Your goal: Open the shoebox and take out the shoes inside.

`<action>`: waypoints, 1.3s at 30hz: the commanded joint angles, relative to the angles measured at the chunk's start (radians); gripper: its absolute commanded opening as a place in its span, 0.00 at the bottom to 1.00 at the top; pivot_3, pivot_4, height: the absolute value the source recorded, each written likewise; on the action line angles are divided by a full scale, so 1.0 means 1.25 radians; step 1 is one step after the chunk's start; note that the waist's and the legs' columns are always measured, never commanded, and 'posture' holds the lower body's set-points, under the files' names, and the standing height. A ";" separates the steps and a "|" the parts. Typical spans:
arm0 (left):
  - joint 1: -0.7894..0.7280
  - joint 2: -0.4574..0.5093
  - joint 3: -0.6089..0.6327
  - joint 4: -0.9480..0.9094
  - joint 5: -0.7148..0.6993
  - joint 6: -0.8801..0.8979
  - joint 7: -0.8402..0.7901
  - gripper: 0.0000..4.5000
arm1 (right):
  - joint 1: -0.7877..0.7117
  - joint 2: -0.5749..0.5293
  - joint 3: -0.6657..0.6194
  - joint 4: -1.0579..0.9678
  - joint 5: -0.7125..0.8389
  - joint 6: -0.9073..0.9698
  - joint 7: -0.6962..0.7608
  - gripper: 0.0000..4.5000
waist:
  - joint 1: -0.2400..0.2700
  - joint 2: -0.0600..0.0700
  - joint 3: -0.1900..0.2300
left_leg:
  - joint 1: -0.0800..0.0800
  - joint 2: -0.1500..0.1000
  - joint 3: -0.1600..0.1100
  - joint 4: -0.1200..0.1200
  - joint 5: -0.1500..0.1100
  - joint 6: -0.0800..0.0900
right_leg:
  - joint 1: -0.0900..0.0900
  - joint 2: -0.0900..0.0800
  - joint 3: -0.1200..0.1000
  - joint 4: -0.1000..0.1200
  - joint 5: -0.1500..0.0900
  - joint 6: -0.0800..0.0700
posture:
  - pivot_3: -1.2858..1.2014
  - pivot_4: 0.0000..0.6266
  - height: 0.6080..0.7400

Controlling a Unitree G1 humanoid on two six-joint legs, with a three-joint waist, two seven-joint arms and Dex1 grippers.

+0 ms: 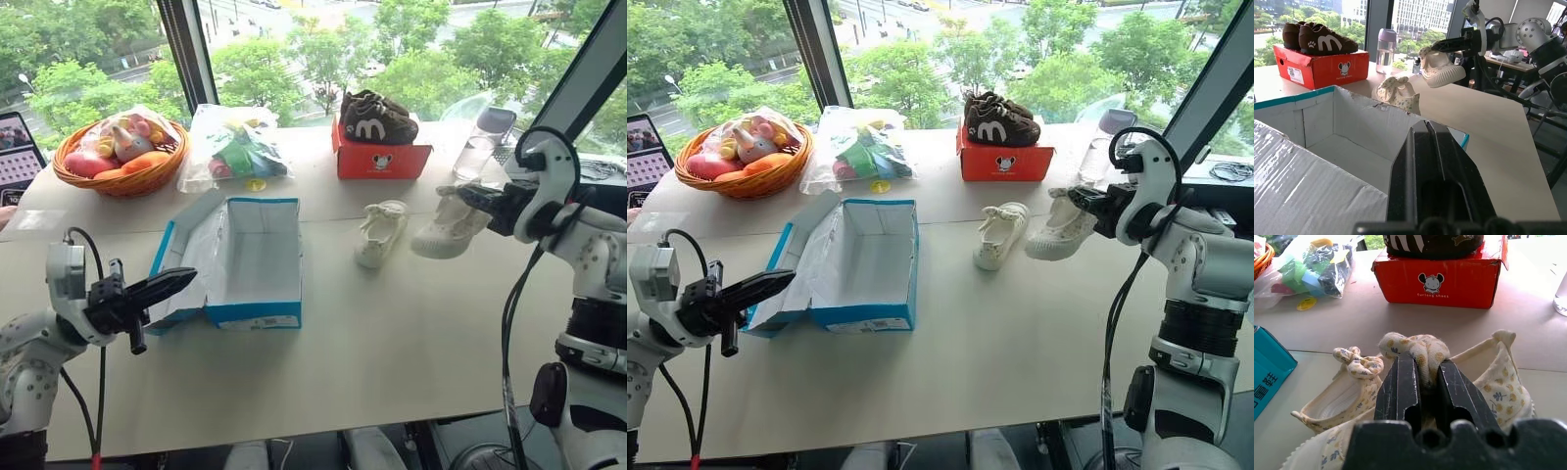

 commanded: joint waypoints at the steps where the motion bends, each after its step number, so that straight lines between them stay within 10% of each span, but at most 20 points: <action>1: -0.009 0.018 0.020 0.000 -0.004 0.001 -0.010 0.00 | 0.007 -0.051 0.031 -0.055 -0.036 0.012 -0.006 0.66 | -0.001 0.000 0.000 | 0.000 0.000 0.000 0.000 0.000 0.000 | -0.001 0.000 0.000 0.000 0.001 0.002 | 0.52 0.24 1.00; 13: -0.031 0.012 -0.003 0.020 0.015 -0.006 -0.007 0.00 | -0.042 -0.136 -0.020 -0.326 0.110 0.178 0.084 0.66 | 0.001 0.001 0.001 | -0.002 0.000 0.000 -0.001 0.000 0.000 | -0.003 0.000 0.000 0.000 0.002 0.003 | 0.52 0.24 1.00; 19: -0.059 -0.023 0.007 0.037 0.121 0.013 0.247 0.00 | -0.050 -0.115 -0.115 -0.363 0.045 0.152 -0.110 0.66 | 0.008 0.001 0.001 | -0.003 0.000 0.000 -0.001 0.000 0.000 | -0.003 0.000 0.000 -0.001 0.002 0.003 | 0.52 0.24 1.00; 28: -0.069 -0.157 0.104 -0.010 0.240 0.058 0.734 0.00 | 0.119 0.071 0.005 -0.589 -0.119 0.117 -0.381 0.66 | 0.014 0.001 0.000 | -0.004 0.000 -0.001 -0.002 0.000 0.000 | -0.004 0.000 0.000 -0.001 0.003 0.005 | 0.52 0.24 1.00; 39: 0.085 -0.289 0.208 -0.057 0.240 -0.038 0.828 0.00 | 0.429 0.222 0.113 -0.799 -0.165 -0.064 -0.407 0.66 | 0.024 -0.001 0.000 | -0.003 0.000 -0.001 -0.002 0.000 0.000 | -0.002 -0.002 -0.001 -0.003 0.003 0.005 | 0.52 0.24 1.00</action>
